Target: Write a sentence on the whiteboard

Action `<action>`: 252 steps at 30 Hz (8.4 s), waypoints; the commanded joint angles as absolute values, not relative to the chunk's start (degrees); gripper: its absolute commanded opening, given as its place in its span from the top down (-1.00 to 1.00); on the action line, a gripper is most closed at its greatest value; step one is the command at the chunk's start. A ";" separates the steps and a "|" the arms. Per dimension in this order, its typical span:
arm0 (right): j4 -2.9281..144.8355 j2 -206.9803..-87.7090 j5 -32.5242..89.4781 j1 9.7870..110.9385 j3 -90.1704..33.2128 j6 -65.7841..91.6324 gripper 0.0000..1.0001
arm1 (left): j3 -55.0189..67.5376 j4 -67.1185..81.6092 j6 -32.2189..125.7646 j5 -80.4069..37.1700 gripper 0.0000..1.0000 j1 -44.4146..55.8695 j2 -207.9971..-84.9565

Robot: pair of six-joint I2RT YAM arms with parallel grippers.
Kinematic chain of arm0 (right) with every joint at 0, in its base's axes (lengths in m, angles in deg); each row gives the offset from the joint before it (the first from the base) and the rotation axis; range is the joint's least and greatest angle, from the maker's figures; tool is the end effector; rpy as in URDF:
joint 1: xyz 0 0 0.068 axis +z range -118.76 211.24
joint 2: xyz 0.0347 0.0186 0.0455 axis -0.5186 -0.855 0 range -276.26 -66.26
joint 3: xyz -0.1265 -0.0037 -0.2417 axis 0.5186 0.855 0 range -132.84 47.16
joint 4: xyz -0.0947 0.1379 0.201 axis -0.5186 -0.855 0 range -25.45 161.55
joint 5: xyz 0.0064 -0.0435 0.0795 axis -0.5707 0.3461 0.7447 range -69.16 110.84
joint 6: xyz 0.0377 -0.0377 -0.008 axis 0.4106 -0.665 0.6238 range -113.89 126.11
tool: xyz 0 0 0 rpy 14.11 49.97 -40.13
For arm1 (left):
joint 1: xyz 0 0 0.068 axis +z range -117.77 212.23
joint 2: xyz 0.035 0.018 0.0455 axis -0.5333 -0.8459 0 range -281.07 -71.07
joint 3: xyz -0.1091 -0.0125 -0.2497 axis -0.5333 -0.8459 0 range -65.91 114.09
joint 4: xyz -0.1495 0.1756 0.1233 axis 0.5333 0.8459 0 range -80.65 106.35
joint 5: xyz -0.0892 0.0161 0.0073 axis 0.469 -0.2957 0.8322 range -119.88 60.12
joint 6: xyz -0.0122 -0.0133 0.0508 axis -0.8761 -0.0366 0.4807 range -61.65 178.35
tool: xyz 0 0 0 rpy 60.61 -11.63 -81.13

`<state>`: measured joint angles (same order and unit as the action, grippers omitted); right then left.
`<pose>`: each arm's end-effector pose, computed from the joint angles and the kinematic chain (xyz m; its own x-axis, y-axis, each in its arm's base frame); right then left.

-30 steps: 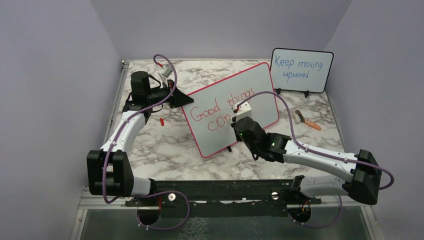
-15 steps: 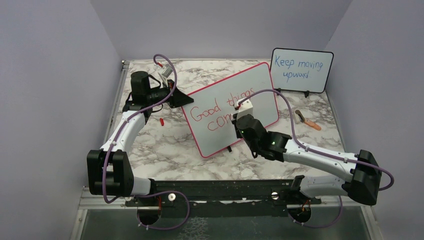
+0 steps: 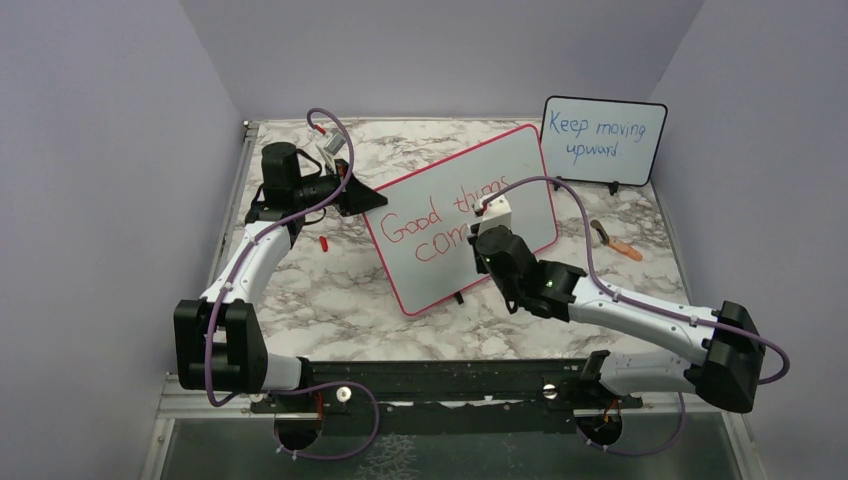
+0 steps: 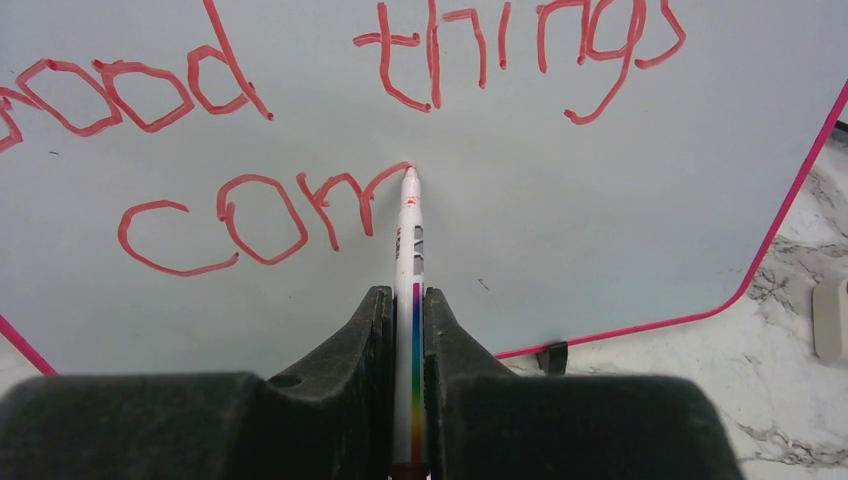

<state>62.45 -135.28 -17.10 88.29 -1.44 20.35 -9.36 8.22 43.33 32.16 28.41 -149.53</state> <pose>0.1623 0.2103 0.2805 -0.3510 -0.1848 -0.9179 -0.2936 0.9526 -0.0795 0.2989 -0.0515 0.3043 -0.5635 -0.0842 -0.8218 0.7343 0.4048 -0.5450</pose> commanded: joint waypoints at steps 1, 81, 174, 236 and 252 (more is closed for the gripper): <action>59.27 -134.91 -14.54 87.70 -0.80 22.87 0.99 | -10.54 12.67 47.89 26.11 1.00 27.74 -152.15; 62.20 -130.71 -12.56 83.62 -0.83 20.82 0.99 | -10.38 13.04 48.25 25.85 1.00 27.74 -151.96; 64.97 -130.64 -10.86 80.72 -0.33 18.85 0.99 | -10.19 13.55 48.51 25.99 1.00 27.74 -152.60; 65.13 -130.28 -10.30 79.88 0.78 19.79 0.99 | -10.19 13.72 48.60 25.93 1.00 27.61 -152.81; 65.86 -130.86 -12.03 78.33 0.73 19.34 0.99 | -10.19 13.70 48.60 25.93 1.00 27.59 -152.81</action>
